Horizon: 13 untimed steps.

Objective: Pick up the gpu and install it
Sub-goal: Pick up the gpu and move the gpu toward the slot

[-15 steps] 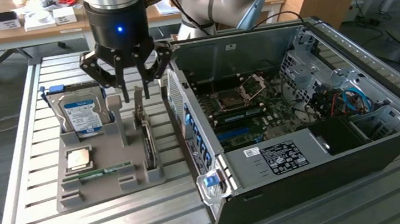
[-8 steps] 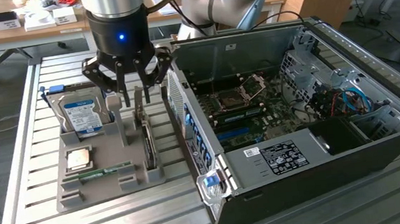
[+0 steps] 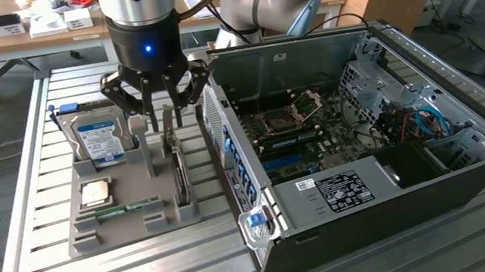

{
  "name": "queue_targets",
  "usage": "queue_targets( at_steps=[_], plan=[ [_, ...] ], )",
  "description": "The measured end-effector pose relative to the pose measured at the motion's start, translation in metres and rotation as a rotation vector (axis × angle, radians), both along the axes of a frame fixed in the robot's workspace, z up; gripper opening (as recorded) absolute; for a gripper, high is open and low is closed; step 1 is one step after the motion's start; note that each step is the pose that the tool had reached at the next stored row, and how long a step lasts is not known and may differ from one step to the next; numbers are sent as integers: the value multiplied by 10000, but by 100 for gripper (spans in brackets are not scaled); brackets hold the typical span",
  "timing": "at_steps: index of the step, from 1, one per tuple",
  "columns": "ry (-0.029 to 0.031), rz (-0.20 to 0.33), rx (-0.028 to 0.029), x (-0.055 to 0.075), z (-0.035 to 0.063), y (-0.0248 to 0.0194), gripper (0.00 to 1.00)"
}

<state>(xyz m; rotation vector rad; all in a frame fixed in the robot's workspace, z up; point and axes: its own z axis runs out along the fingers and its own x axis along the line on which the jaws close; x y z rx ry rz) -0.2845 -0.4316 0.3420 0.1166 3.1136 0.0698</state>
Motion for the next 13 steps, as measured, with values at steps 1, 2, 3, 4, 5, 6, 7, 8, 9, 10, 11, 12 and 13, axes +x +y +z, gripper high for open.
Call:
queue_targets(
  at_steps=[1,2,3,4,5,6,7,8,9,10,11,12,13],
  plan=[
    [-1,-1,1,1,-4,0,42],
    [-1,-1,-1,6,-7,0,42],
    [0,0,-3,11,-11,-1,42],
    [0,1,-4,16,-14,-1,42],
    [-1,0,-3,19,-18,0,42],
    [0,-1,-4,20,-23,0,42],
    [1,-1,-5,22,-29,0,42],
    [1,-1,-5,23,-39,0,42],
    [1,0,-5,25,-51,0,42],
    [2,0,-5,26,-65,0,42],
    [1,0,-5,27,-80,0,42],
    [2,0,-5,28,-95,0,42],
    [0,-1,-4,29,-108,0,42]
  ],
)
